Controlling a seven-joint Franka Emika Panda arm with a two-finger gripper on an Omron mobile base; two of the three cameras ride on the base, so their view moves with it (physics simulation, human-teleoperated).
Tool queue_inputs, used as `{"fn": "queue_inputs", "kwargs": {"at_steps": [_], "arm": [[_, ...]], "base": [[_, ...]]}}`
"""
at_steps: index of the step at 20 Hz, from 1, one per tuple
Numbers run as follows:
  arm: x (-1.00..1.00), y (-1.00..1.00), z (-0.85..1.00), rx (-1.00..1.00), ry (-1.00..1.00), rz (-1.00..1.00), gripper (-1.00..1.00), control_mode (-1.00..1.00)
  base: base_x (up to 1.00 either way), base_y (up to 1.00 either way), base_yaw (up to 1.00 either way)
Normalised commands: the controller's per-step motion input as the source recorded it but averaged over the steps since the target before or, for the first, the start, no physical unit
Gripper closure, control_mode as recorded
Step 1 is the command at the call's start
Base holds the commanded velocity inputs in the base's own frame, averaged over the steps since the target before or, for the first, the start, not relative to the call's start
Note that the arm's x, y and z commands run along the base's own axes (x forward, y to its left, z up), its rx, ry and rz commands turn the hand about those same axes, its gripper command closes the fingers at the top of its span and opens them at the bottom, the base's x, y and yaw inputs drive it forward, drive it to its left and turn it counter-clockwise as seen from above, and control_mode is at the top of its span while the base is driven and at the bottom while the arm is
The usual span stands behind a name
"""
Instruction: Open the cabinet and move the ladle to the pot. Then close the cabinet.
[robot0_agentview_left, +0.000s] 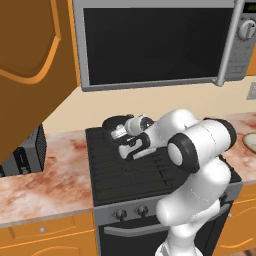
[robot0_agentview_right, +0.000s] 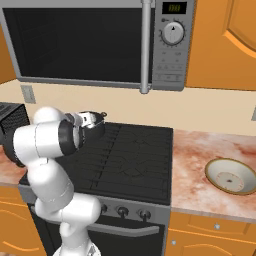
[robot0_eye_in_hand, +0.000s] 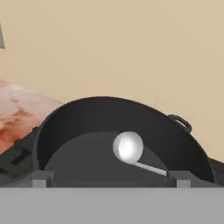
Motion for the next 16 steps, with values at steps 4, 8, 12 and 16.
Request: {"fn": "queue_inputs", "kwargs": {"at_steps": [4, 8, 12, 16], "arm": [[-0.12, 0.00, 0.73, 0.02, -0.16, -0.05, -1.00, -1.00], [-0.01, 0.02, 0.61, 0.01, -0.11, -0.04, -1.00, -1.00], [-0.24, 0.00, 0.50, 0.00, -0.08, -0.04, -1.00, -1.00], [-0.76, 0.00, 0.33, 0.00, 0.00, -0.06, -1.00, -1.00]], "base": [[0.00, 0.00, 0.00], [0.00, 0.00, 0.00], [0.00, 0.00, 0.00], [0.00, 0.00, 0.00]]}}
